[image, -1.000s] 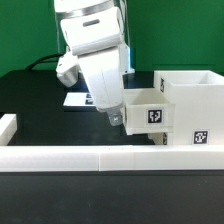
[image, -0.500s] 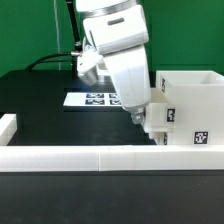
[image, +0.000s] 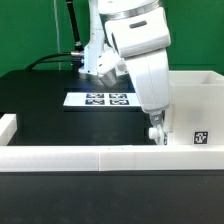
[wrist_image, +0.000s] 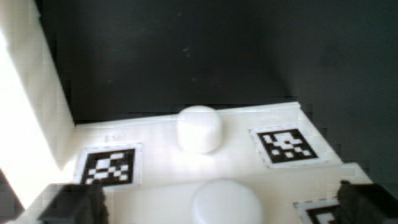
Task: Assemble drawer
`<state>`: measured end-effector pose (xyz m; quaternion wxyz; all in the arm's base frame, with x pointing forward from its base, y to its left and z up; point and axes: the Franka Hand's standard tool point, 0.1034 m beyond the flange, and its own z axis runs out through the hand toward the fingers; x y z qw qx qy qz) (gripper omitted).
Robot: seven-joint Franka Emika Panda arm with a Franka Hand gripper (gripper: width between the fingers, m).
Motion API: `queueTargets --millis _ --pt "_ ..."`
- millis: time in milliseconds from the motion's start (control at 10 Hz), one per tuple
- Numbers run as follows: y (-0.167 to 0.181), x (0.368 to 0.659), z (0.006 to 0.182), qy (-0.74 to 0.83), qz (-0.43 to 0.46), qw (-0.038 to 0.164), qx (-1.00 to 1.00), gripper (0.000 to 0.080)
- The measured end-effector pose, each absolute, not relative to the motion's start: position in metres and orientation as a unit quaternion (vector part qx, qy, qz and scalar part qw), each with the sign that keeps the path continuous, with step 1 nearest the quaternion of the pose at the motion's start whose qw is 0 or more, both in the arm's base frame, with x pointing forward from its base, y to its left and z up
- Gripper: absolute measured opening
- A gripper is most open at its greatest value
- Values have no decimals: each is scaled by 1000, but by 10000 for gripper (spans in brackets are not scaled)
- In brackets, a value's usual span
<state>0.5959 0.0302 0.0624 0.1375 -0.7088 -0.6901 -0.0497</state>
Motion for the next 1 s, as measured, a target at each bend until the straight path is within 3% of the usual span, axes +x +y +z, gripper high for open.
queueTargets --millis 500,700,1000 --pt "31 595 61 -693 -39 133 -708 648" --pt "3 589 60 -694 -30 138 -706 648" --pt "-32 589 73 -682 -33 128 -719 648"
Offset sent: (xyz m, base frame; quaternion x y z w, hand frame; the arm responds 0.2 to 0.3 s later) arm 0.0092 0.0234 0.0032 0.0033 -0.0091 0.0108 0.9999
